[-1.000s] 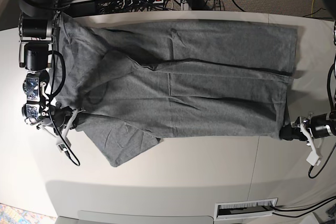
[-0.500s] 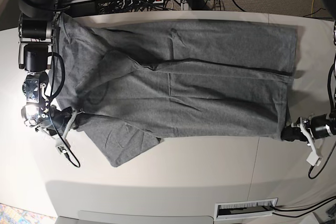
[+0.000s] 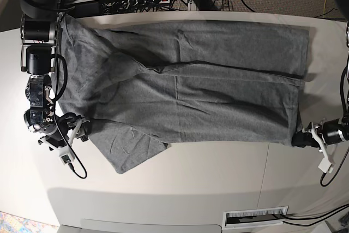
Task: Fold the T-shirt properly
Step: 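Pull the hem corners apart with both grippers to stretch the shirt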
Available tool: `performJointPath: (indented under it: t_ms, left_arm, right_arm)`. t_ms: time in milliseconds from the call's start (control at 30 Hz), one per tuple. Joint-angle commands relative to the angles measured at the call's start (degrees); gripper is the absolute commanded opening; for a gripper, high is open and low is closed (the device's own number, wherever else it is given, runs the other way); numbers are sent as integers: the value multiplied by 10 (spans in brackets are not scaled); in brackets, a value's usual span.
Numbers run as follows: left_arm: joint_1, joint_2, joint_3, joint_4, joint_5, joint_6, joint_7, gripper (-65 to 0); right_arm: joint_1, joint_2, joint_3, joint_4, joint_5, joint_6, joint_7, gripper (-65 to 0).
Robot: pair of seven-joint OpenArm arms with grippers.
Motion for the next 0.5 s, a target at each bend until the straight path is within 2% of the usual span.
performJointPath:
  t_ms: [0, 267, 333, 467]
  left_arm:
    - [-19, -13, -5, 7, -12, -3, -13, -650]
    - [-19, -13, -5, 7, -12, -3, -13, -650]
    - [-19, -13, -5, 7, -12, -3, -13, -650]
    - [-19, -13, -5, 7, -12, -3, -13, -650]
  right_arm:
    - [20, 8, 5, 2, 5, -3, 13, -270]
    - [20, 8, 5, -87, 5, -3, 34, -280]
    - [17, 8, 5, -88, 9, -3, 33, -347]
    - [18, 8, 5, -80, 37, -3, 26, -547]
